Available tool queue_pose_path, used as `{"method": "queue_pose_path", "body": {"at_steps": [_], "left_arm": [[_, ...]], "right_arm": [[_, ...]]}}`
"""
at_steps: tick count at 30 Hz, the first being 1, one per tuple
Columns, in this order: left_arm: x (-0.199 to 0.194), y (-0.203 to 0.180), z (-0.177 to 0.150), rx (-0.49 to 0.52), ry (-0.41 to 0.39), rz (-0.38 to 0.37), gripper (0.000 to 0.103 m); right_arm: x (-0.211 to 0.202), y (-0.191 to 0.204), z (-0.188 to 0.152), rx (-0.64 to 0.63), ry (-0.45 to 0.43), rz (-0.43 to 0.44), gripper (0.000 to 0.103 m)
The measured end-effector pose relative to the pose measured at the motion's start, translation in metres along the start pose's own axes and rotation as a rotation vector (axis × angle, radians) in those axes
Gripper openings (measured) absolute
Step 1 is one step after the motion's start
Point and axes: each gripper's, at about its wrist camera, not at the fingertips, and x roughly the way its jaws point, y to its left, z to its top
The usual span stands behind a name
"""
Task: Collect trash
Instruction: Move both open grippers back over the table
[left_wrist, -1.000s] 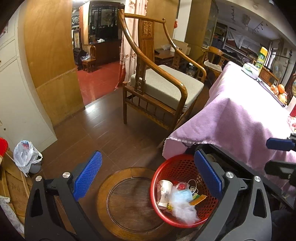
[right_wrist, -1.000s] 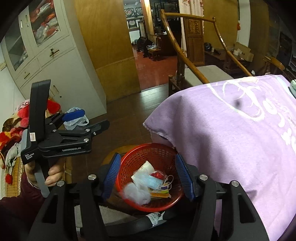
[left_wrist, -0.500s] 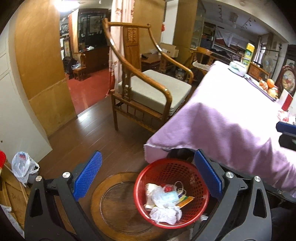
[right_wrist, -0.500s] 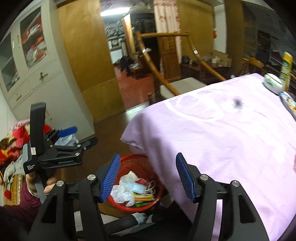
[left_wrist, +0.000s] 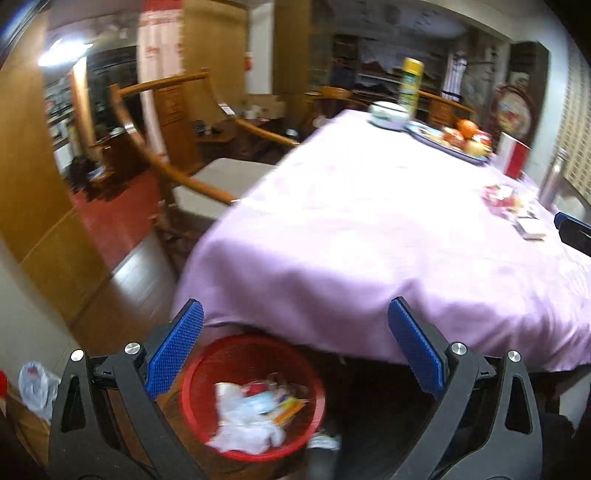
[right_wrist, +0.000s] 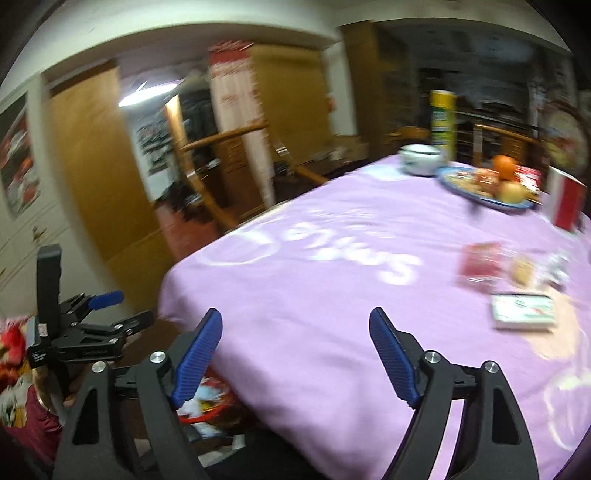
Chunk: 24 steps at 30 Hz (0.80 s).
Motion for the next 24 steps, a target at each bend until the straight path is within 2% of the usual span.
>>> {"method": "queue_pose_path", "body": {"at_steps": [7,13,19,24], "left_arm": [[0.041,-0.099,0.04,0.142,0.042,-0.111,0.096],[0.091,-0.186,0.075,0.272,0.078,-0.181,0.096],[0.131,-0.249,0.105,0.339,0.125,-0.254,0.096],[0.154,-0.281,0.125,0.36,0.143,-0.287,0.096]], "right_arm": [[-0.025,-0.113,-0.015,0.141,-0.045,-0.193,0.082],[-0.029,-0.183,-0.026,0.255,-0.048,-0.269,0.083],[-0.021,-0.22,-0.021,0.306,-0.036,-0.309,0.083],[-0.012,-0.247,-0.012,0.335,-0.025,-0.329,0.083]]}}
